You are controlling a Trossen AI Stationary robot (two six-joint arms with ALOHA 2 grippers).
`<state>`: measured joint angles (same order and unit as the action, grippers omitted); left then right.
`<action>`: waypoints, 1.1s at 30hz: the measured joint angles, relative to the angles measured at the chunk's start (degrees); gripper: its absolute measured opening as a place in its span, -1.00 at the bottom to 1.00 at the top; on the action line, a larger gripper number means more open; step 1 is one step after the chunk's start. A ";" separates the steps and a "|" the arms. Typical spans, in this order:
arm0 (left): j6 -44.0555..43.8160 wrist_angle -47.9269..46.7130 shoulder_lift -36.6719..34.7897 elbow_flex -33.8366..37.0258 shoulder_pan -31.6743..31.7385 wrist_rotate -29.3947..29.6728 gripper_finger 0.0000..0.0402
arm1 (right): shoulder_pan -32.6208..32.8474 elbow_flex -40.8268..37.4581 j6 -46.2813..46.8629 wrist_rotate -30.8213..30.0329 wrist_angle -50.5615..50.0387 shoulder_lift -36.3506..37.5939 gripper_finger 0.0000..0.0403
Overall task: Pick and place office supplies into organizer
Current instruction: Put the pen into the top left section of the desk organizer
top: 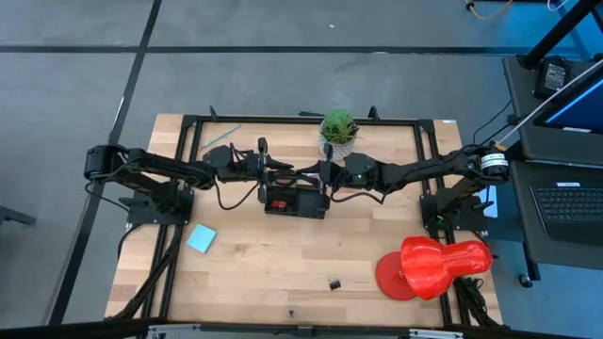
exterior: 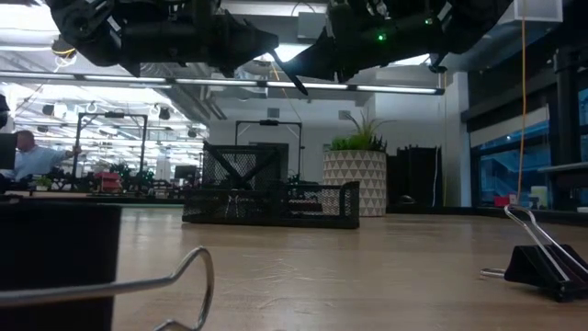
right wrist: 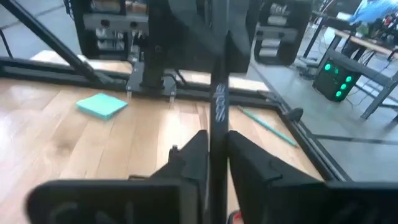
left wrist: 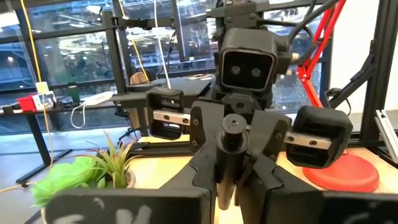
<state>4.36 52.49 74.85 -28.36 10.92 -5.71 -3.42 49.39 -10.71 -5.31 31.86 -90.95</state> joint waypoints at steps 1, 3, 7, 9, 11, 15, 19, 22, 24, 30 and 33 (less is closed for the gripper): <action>-0.01 0.02 -0.02 0.00 0.02 0.05 -0.85 | 0.00 0.00 0.25 -0.01 -0.25 0.01 -0.60; -0.02 0.00 -0.02 0.00 0.02 0.17 -0.85 | -0.02 0.00 1.44 -0.01 -0.96 0.01 -0.48; -0.03 -1.91 -0.08 0.00 0.01 0.13 -0.85 | -0.02 0.00 2.97 -0.05 -5.76 0.01 -0.24; -0.12 -4.34 -0.57 0.00 0.02 0.15 -0.85 | -0.02 -0.02 2.99 -0.07 -9.07 0.01 -0.14; -0.68 -6.95 -1.16 0.02 0.02 0.13 -0.85 | -0.02 -0.02 2.99 -0.10 -11.94 0.01 -0.07; -1.57 -10.87 -2.77 0.02 0.02 0.13 -0.85 | -0.03 -0.04 5.15 -0.10 -16.61 0.01 0.00; -2.45 -14.95 -4.25 0.02 0.02 0.12 -0.85 | -0.11 -0.04 8.92 -0.06 -21.84 0.07 0.00; -3.19 -15.96 -5.34 0.81 0.02 0.16 -0.85 | -0.11 -0.04 11.29 -0.07 -25.22 0.07 -0.02; -3.99 -15.09 -6.03 2.68 0.01 0.19 -0.85 | -0.11 -0.04 12.16 -0.05 -26.97 0.07 -0.03; -6.15 -6.49 -7.29 9.26 0.07 0.22 -0.83 | -0.18 -0.04 12.19 -0.01 -27.47 0.07 -0.03; -6.82 -2.88 -7.29 11.75 0.09 0.25 -0.84 | -0.61 -0.04 12.19 0.01 -27.45 0.07 -0.03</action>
<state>-2.46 49.61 67.56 -16.60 11.00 -5.46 -4.03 49.34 1.48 -5.30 4.40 -90.87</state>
